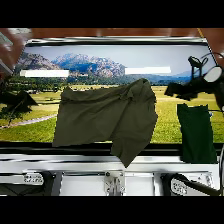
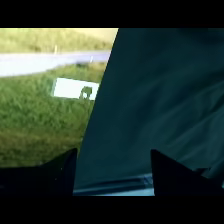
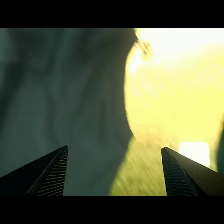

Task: Fold the shirts.

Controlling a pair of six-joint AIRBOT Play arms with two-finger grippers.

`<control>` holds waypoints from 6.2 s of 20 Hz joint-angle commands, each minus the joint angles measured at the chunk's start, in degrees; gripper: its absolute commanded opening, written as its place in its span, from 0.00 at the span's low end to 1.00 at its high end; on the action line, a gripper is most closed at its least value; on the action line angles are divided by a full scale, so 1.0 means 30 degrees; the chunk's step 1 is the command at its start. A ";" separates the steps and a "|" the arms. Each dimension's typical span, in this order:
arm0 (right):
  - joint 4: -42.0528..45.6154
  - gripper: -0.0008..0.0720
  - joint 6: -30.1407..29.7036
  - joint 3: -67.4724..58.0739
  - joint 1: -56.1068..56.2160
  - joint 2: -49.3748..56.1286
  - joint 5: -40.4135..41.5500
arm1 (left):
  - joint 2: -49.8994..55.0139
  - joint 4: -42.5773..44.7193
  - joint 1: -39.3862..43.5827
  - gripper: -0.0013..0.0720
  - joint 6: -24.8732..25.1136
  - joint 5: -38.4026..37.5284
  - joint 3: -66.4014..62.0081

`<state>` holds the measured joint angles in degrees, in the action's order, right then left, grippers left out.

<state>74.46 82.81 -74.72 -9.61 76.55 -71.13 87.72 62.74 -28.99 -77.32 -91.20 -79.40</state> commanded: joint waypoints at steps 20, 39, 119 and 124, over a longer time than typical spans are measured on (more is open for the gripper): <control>-0.2805 0.96 -0.0962 0.6317 0.0408 -0.1945 -0.1960 | -0.2834 -0.1953 -0.0976 0.77 0.3337 0.6630 1.4746; -0.5960 0.96 -0.0532 1.3457 0.0423 -0.1887 0.1202 | -0.2943 -0.2645 -0.0925 0.07 0.4554 0.6120 1.4906; 0.0925 0.80 0.0597 -0.6215 0.0131 0.4597 -0.5107 | -0.3628 0.2011 0.0087 0.66 -0.1887 0.0452 0.4692; 0.0138 0.80 0.0517 -0.2572 -0.0408 0.4605 -0.5282 | -0.5421 0.0160 0.1486 0.67 -0.0007 0.2572 1.2320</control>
<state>75.64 84.82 -87.33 -9.74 90.67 -84.40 73.71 65.80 -25.80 -80.82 -84.42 -52.69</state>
